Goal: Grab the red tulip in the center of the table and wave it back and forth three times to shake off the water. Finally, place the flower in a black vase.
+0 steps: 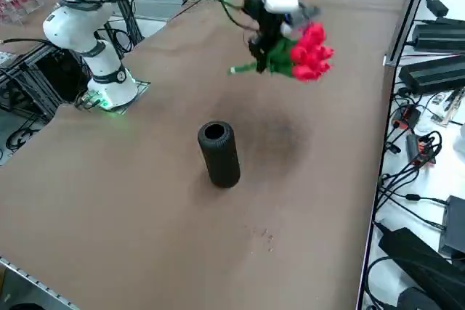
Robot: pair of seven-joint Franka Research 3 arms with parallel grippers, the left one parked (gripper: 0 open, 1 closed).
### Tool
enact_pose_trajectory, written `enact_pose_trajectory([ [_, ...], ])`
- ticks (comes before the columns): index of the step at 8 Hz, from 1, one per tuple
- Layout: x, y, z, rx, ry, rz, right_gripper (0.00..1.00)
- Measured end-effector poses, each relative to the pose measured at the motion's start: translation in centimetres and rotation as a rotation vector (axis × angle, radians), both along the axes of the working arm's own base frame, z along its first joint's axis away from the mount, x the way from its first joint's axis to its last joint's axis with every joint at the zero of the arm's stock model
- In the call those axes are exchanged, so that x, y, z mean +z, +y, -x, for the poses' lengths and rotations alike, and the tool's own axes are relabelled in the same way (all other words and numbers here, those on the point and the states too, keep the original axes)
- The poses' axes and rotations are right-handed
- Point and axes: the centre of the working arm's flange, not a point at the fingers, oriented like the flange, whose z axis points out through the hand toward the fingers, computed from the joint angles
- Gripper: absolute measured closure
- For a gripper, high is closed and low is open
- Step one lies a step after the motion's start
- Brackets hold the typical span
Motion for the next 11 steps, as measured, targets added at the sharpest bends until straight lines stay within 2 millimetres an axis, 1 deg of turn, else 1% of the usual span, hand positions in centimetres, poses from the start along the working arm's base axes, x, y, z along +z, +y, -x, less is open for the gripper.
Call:
enact_pose_trajectory([
  [1, 3.4, -5.4, 1.0, -0.087, -0.055, 0.057, 0.85],
  [2, 5.9, -11.2, 2.1, -0.171, -0.105, 0.118, 0.85],
  [3, 7.8, -16.6, 3.2, -0.226, -0.155, 0.176, 0.85],
  [4, 9.9, -19.9, 4.2, -0.236, -0.198, 0.222, 0.85],
  [5, 11.6, -19.8, 4.5, -0.22, -0.226, 0.23, 0.85],
  [6, 12.9, -16.3, 4.0, -0.184, -0.256, 0.215, 0.85],
  [7, 13.5, -8.9, 2.7, -0.161, -0.29, 0.196, 0.85],
  [8, 13.5, 1.2, 2.0, -0.155, -0.333, 0.209, 0.85],
  [9, 13.2, 11.4, 2.8, -0.167, -0.389, 0.23, 0.85],
  [10, 13.0, 18.9, 4.5, -0.213, -0.446, 0.247, 0.85],
  [11, 12.8, 23.9, 6.5, -0.254, -0.482, 0.272, 0.85],
])
